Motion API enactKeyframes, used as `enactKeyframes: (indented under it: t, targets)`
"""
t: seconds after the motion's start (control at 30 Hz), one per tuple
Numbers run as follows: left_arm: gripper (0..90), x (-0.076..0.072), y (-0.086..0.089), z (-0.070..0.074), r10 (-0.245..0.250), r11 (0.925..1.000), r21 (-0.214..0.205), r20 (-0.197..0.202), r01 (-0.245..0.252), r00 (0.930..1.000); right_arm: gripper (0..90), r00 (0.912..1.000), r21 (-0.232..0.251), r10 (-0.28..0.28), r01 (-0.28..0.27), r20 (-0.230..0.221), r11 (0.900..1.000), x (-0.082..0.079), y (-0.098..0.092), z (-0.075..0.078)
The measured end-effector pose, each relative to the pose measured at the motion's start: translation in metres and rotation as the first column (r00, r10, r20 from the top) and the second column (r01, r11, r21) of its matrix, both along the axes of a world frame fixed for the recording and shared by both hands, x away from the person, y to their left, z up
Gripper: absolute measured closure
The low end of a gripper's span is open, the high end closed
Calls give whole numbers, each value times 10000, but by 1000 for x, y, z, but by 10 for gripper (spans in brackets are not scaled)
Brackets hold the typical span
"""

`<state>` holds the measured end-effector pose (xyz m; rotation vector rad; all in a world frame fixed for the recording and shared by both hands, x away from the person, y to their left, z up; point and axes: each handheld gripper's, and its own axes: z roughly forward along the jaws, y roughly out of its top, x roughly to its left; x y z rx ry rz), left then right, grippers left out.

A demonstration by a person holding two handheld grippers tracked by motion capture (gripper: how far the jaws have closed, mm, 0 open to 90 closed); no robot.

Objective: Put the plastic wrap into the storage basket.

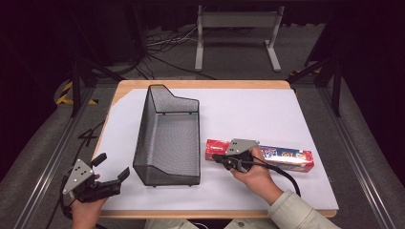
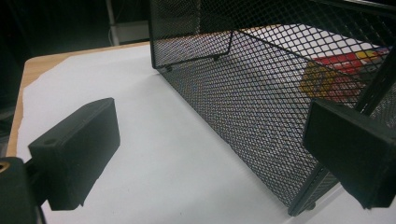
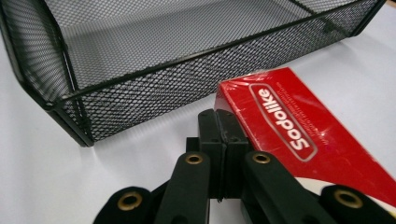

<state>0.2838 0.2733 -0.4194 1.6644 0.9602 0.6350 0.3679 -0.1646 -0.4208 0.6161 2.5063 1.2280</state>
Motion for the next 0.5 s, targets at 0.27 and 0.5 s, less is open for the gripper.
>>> enactKeyframes:
  t: [0.27, 0.5]
  targets:
    - [48, 0, 0, 0, -11, 10000, 8, -13, 11, 10000, 900, 9999, -556, 104, -109, -85, 9984, 2, 8, -10]
    - [49, 0, 0, 0, -8, 10000, -3, -11, 8, 10000, 900, 9996, -1099, -261, 250, -86, 9936, 7, 12, -17]
